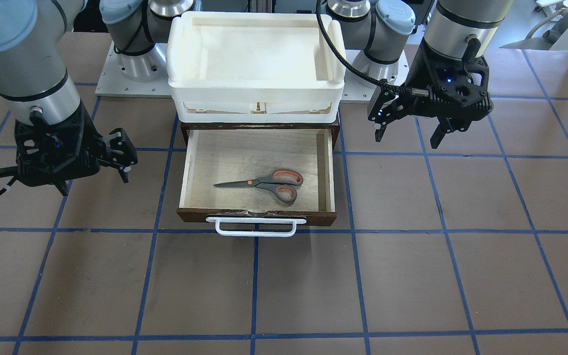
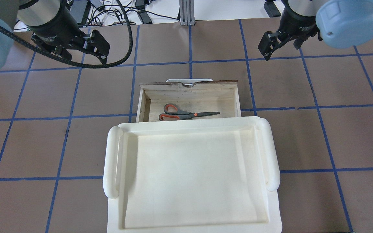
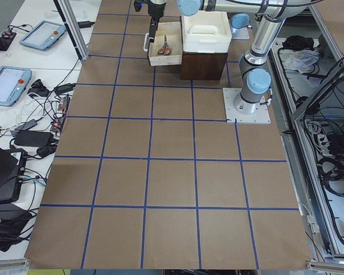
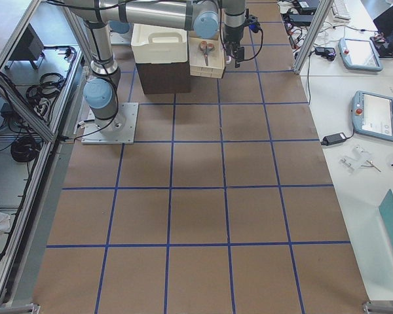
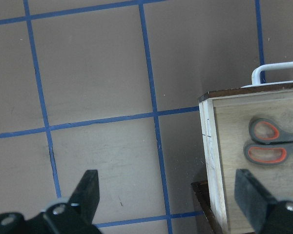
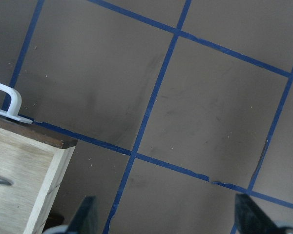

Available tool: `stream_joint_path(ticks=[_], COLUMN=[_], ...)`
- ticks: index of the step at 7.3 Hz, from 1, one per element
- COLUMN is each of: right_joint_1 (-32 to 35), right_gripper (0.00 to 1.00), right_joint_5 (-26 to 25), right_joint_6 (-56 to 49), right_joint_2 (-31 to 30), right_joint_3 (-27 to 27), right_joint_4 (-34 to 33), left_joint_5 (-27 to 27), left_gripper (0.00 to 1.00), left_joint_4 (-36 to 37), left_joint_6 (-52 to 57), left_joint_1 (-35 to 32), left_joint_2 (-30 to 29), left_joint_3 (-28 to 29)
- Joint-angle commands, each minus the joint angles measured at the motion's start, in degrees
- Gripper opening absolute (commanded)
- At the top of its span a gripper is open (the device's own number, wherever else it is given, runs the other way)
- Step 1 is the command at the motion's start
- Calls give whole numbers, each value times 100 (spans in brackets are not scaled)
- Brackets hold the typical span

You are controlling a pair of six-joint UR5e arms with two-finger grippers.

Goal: Put scissors in drawer and close it
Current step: 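Raise the right gripper away from the drawer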

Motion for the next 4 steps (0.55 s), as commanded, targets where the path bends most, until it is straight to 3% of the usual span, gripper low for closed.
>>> stream_joint_path(ticks=[1,4], right_joint_1=[-53,-71], right_gripper=[100,100], right_joint_5=[10,-25], right_joint_6=[857,976], right_joint_2=[-93,-479], right_joint_3=[41,41], right_joint_4=[643,956], left_joint_5=[0,0], left_gripper=[100,100], left_joint_4=[0,0], left_joint_6=[0,0], left_joint_1=[0,0], left_joint_2=[-1,-27], left_joint_3=[0,0])
